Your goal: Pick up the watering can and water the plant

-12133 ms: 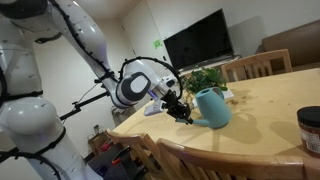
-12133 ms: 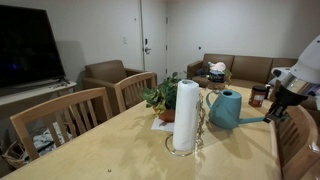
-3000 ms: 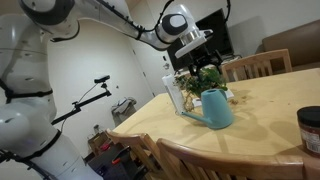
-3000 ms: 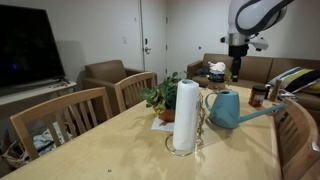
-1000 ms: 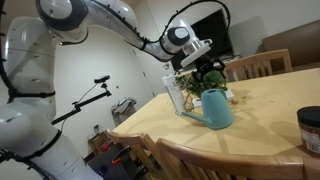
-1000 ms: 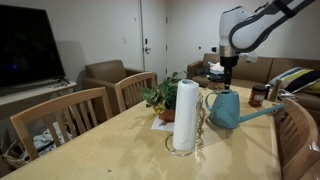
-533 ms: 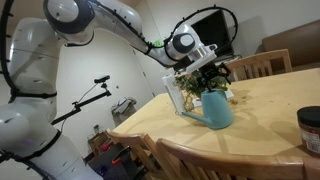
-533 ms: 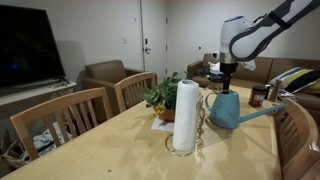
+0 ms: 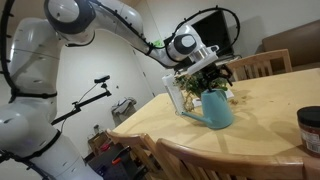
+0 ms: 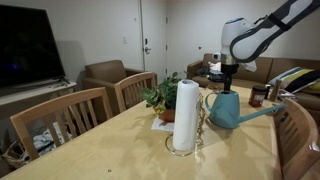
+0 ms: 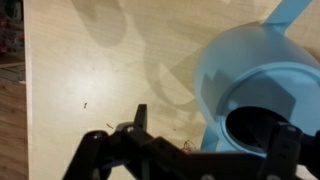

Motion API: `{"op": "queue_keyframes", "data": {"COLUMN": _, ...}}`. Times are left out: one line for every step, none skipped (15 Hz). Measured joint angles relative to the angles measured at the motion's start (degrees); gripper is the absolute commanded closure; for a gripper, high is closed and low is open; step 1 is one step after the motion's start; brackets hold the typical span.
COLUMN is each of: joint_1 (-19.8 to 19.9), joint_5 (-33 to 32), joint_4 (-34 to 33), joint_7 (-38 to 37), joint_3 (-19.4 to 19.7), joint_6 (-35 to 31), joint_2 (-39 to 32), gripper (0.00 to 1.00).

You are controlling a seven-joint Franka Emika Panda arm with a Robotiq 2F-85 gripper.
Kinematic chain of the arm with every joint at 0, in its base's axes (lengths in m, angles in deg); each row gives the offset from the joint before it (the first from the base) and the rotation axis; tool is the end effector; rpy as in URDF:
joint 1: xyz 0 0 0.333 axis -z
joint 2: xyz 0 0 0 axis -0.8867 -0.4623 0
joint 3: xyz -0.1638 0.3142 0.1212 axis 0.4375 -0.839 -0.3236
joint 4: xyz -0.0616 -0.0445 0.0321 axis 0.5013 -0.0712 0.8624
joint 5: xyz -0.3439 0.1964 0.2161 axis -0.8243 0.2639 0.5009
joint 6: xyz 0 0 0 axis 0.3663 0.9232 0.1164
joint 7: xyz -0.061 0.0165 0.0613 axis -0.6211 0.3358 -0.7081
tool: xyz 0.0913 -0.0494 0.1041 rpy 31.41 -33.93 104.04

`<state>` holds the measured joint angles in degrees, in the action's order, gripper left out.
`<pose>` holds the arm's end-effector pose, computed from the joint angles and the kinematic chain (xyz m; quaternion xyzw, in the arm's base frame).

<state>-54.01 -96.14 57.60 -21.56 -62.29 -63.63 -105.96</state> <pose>0.7410 -0.1613 0.2055 0.9608 0.2422 -0.0010 0.1347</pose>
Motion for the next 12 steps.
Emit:
{"op": "queue_keyframes", "data": {"joint_1": 0.00, "joint_5": 0.00, "joint_4": 0.00, "joint_7": 0.00, "joint_3": 0.00, "joint_6": 0.00, "joint_2": 0.00, "gripper": 0.00}}
{"op": "queue_keyframes", "data": {"joint_1": 0.00, "joint_5": 0.00, "joint_4": 0.00, "joint_7": 0.00, "joint_3": 0.00, "joint_6": 0.00, "joint_2": -0.01, "gripper": 0.00}}
{"op": "queue_keyframes", "data": {"joint_1": 0.00, "joint_5": 0.00, "joint_4": 0.00, "joint_7": 0.00, "joint_3": 0.00, "joint_6": 0.00, "joint_2": -0.01, "gripper": 0.00}}
{"op": "queue_keyframes", "data": {"joint_1": 0.00, "joint_5": 0.00, "joint_4": 0.00, "joint_7": 0.00, "joint_3": 0.00, "joint_6": 0.00, "joint_2": -0.01, "gripper": 0.00}}
{"op": "queue_keyframes", "data": {"joint_1": 0.00, "joint_5": 0.00, "joint_4": 0.00, "joint_7": 0.00, "joint_3": 0.00, "joint_6": 0.00, "joint_2": -0.01, "gripper": 0.00}}
{"op": "queue_keyframes", "data": {"joint_1": 0.00, "joint_5": 0.00, "joint_4": 0.00, "joint_7": 0.00, "joint_3": 0.00, "joint_6": 0.00, "joint_2": -0.03, "gripper": 0.00}}
{"op": "queue_keyframes", "data": {"joint_1": 0.00, "joint_5": 0.00, "joint_4": 0.01, "joint_7": 0.00, "joint_3": -0.01, "joint_6": 0.00, "joint_2": -0.09, "gripper": 0.00}}
{"op": "queue_keyframes", "data": {"joint_1": 0.00, "joint_5": 0.00, "joint_4": 0.01, "joint_7": 0.00, "joint_3": -0.03, "joint_6": 0.00, "joint_2": -0.16, "gripper": 0.00}}
{"op": "queue_keyframes", "data": {"joint_1": 0.00, "joint_5": 0.03, "joint_4": 0.01, "joint_7": 0.00, "joint_3": -0.08, "joint_6": 0.00, "joint_2": -0.24, "gripper": 0.00}}
{"op": "queue_keyframes", "data": {"joint_1": 0.01, "joint_5": 0.13, "joint_4": 0.01, "joint_7": 0.01, "joint_3": -0.16, "joint_6": 0.00, "joint_2": -0.34, "gripper": 0.00}}
{"op": "queue_keyframes", "data": {"joint_1": 0.02, "joint_5": 0.24, "joint_4": 0.01, "joint_7": 0.01, "joint_3": -0.22, "joint_6": 0.00, "joint_2": -0.46, "gripper": 0.00}}
{"op": "queue_keyframes", "data": {"joint_1": 0.02, "joint_5": 0.36, "joint_4": 0.00, "joint_7": 0.01, "joint_3": -0.27, "joint_6": 0.00, "joint_2": -0.56, "gripper": 0.00}}
